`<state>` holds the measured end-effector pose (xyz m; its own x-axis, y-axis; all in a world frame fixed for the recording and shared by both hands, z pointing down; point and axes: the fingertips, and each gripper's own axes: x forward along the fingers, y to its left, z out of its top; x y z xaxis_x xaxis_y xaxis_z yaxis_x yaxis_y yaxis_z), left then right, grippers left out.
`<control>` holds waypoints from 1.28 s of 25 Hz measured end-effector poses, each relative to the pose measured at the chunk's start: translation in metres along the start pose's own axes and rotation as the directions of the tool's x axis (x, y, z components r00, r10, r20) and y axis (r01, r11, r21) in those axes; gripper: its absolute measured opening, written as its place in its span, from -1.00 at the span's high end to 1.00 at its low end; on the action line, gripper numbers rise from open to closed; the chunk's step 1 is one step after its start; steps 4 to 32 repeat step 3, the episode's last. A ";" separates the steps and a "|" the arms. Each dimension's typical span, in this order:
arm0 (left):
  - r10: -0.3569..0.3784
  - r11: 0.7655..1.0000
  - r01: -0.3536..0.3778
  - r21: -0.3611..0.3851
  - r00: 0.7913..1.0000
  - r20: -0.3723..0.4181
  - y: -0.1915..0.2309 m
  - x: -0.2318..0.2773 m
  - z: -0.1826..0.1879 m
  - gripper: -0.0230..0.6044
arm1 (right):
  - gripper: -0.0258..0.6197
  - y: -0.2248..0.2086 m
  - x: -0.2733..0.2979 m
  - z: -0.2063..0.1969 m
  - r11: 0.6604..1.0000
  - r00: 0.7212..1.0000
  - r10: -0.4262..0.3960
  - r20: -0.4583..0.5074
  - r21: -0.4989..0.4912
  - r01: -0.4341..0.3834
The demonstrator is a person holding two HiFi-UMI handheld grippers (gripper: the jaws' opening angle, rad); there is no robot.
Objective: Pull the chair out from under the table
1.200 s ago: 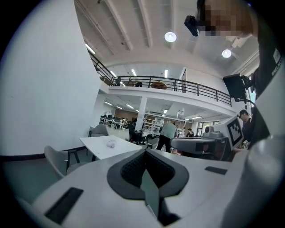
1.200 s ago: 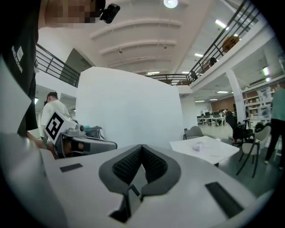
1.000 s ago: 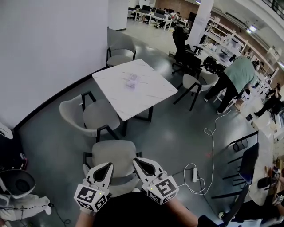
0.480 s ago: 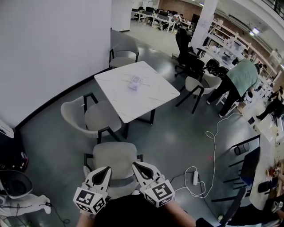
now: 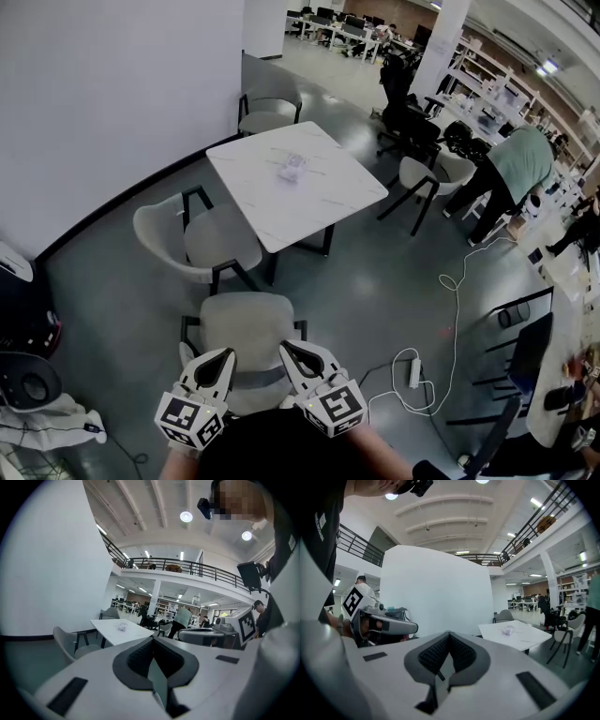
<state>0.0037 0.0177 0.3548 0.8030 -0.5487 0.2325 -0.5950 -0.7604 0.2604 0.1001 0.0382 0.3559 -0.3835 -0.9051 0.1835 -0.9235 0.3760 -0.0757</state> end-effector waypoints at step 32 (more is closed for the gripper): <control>0.005 1.000 -0.005 -0.001 1.000 0.006 0.006 -0.001 0.000 0.91 | 0.89 0.002 0.005 0.002 1.000 1.000 -0.004 0.010 -0.012 0.004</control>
